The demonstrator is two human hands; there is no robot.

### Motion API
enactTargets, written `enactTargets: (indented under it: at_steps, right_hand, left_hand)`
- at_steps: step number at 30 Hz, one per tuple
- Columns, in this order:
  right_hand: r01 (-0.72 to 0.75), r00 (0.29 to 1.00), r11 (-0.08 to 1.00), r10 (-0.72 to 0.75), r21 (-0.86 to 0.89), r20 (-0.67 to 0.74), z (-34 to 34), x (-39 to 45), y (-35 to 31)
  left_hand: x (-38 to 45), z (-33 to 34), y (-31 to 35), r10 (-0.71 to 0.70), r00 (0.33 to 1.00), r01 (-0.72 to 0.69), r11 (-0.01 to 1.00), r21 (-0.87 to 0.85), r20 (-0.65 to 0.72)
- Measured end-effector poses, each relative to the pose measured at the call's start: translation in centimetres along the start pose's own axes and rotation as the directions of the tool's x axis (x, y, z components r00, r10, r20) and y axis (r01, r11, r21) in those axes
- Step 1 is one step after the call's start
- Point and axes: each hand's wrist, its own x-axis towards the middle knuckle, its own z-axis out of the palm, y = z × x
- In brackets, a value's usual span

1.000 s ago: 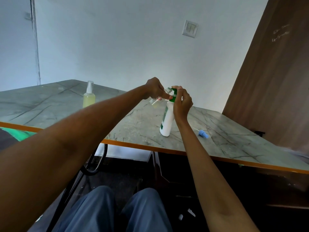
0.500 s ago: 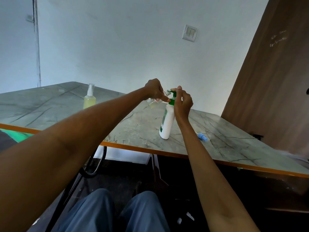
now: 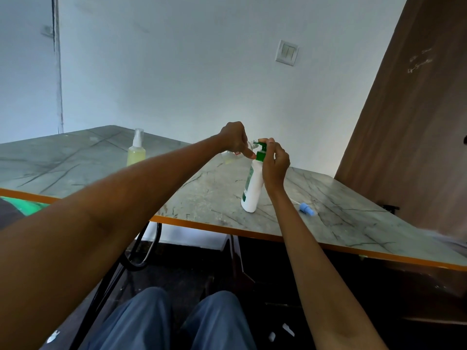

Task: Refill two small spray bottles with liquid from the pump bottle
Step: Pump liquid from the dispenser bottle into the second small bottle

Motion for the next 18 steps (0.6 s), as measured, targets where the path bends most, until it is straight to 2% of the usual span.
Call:
enactTargets:
  at_steps: [4,10,18]
  right_hand:
    - [0.038,0.999,0.999,-0.038,-0.028,-0.013,0.0,0.3,-0.7]
    - [0.221,0.972,0.955,-0.233,-0.199,-0.039,-0.3,0.3,-0.7]
    - [0.187,0.977,0.968,-0.202,-0.168,-0.076,0.1,-0.6,0.3]
  left_hand:
    - [0.0,-0.1,0.0,-0.005,1.0,0.004,1.0,-0.03,-0.017]
    - [-0.1,0.2,-0.2,-0.049,0.999,0.048,0.987,-0.152,-0.007]
    - [-0.2,0.5,-0.9,-0.07,0.997,0.075,0.982,-0.175,0.035]
